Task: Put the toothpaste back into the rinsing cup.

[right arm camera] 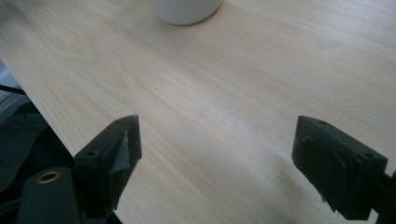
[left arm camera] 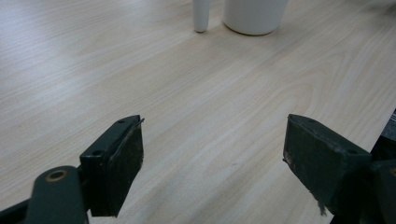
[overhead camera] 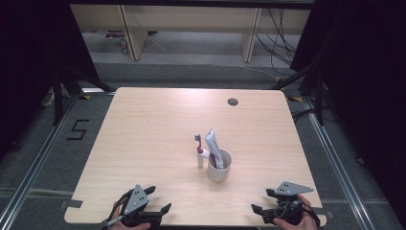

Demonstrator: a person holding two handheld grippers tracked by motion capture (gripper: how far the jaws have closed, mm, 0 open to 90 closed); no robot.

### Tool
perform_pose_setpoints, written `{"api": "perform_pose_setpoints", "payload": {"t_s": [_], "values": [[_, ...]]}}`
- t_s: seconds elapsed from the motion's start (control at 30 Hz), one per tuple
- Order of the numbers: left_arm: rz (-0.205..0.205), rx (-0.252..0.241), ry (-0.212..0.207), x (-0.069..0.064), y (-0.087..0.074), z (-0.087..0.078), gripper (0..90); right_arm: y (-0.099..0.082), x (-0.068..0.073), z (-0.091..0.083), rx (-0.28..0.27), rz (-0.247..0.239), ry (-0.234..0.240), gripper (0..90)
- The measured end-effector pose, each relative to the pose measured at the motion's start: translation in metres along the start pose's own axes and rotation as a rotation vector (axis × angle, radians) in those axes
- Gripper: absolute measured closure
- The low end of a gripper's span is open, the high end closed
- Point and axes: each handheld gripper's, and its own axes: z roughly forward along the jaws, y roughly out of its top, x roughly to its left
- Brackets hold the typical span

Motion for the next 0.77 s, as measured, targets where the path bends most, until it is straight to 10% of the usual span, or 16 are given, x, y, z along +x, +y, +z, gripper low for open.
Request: {"api": "perform_pose_setpoints", "payload": {"t_s": [0.77], "values": [[-0.007,-0.003,-0.016,-0.0025,0.0013,0.0044,16.7,0.0016,0.0052,0.0020,0.048,-0.006,0.033,16.7]]}}
